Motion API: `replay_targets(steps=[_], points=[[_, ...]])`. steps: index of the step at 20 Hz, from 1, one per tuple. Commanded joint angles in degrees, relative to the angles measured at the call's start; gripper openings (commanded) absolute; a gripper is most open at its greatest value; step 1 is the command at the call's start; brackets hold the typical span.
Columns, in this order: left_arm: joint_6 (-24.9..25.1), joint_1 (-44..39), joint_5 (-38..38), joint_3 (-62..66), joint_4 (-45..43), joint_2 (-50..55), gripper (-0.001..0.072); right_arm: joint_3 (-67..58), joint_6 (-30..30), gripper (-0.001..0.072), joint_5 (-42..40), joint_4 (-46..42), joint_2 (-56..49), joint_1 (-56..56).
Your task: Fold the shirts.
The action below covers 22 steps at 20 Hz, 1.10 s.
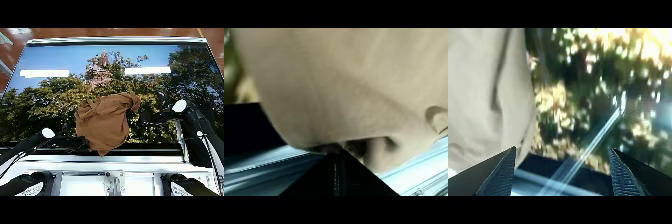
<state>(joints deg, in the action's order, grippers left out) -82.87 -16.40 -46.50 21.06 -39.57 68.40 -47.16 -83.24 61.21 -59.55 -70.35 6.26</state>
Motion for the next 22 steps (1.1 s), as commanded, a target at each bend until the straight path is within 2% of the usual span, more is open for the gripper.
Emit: replay_targets(steps=[1,3,9,17,21,22], points=[[2.03,-1.09,1.97,0.02,0.63,1.33,0.0045,0.02,0.13,0.0687,3.52,5.53,-4.66,0.00],[2.75,-1.11,1.27,0.02,0.63,0.72,0.0045,0.02,1.22,0.0687,2.89,9.22,-7.02,0.42],[4.50,-1.11,1.31,0.02,0.59,-3.23,0.0045,0.02,-0.33,0.0687,-0.28,8.04,-11.13,9.29],[6.80,-1.11,1.53,0.02,0.61,-5.81,0.0045,0.02,-10.40,0.0687,-6.23,7.39,-11.39,12.48],[7.26,-1.11,2.19,0.02,0.63,-5.84,0.0045,0.02,-11.06,0.0686,-5.86,8.83,-14.27,14.62],[7.26,-1.11,2.16,0.02,0.63,-5.84,0.0045,0.02,-11.06,0.0626,-5.75,9.73,-14.73,14.69]])
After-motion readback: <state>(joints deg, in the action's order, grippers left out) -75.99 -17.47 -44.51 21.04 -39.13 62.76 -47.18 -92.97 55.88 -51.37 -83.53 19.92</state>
